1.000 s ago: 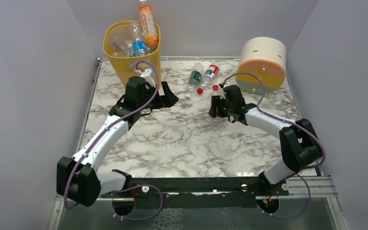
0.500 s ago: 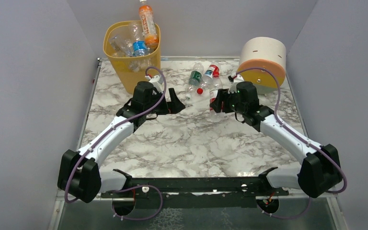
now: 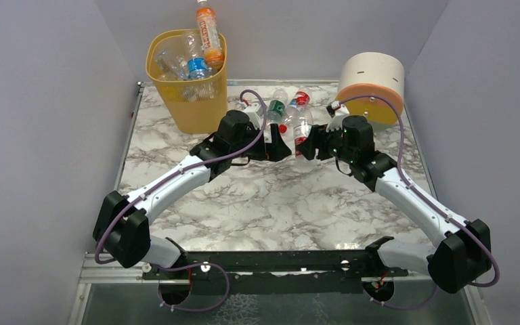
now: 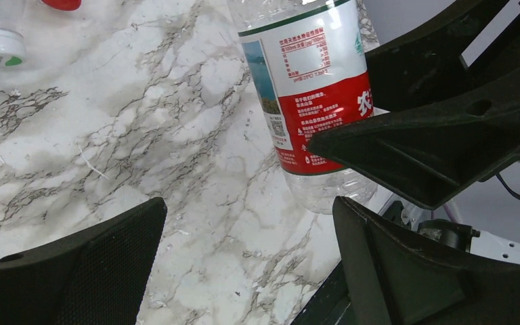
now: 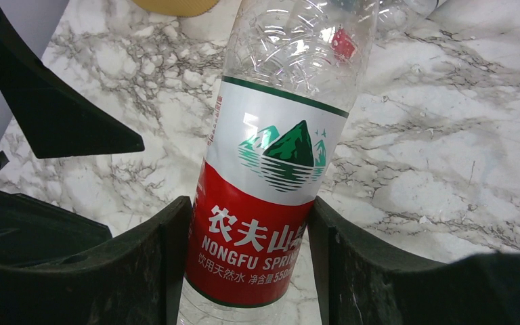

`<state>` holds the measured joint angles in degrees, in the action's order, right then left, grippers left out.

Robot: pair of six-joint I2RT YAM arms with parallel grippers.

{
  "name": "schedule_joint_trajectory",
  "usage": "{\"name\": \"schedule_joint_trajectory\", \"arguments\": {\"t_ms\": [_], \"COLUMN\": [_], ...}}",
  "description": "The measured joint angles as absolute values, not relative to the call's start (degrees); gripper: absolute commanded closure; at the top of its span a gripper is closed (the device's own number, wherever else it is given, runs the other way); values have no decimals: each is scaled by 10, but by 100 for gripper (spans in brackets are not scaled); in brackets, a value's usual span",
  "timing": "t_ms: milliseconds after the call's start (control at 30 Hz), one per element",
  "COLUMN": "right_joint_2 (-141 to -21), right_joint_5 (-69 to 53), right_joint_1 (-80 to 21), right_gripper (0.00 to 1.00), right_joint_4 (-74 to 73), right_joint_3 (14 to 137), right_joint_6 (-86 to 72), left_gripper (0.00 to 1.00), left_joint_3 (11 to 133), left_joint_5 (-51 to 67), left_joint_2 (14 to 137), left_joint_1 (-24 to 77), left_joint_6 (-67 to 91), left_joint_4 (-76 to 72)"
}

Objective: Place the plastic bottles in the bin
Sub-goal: Pick up the plastic bottle at the center of the board.

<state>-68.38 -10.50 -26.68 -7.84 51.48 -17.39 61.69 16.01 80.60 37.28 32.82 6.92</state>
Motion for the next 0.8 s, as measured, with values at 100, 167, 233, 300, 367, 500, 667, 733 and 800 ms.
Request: {"name": "schedule_joint_trajectory", "arguments": {"t_ms": [100,167,233,300,367,500,667,733,800], "right_joint_2": [-674,-668,-659,-650,-643,-639,-635,-630,-622], "right_joint_5": [-109,-114,-120,-129,-138,-155,-164,-170,-176], "right_joint_1": [-267,-267,-267,-267,-267,-267,-267,-267,-267], "right_gripper": [44,44,44,44,44,44,44,44,44], "right_joint_4": [-79,-81,-83,-84,-84,-83,-84,-81,-75], "right_joint_3": [515,515,515,515,515,511,500,495,486], "right_joint_6": [-174,-175,-177,-180,-183,-190,-199,-201,-205], "left_gripper": [1,1,1,1,1,1,1,1,1], "left_joint_3": [617,617,620,625,625,625,624,625,624], "left_joint_5": [157,156,156,156,156,166,186,194,206], "left_joint_2": [803,797,791,785,776,763,761,761,762], "left_joint_1": [374,373,372,372,372,357,317,311,312], "left_joint_6": [330,333,334,335,335,336,349,351,354], "left_joint_4": [68,67,67,65,63,52,39,34,28]}}
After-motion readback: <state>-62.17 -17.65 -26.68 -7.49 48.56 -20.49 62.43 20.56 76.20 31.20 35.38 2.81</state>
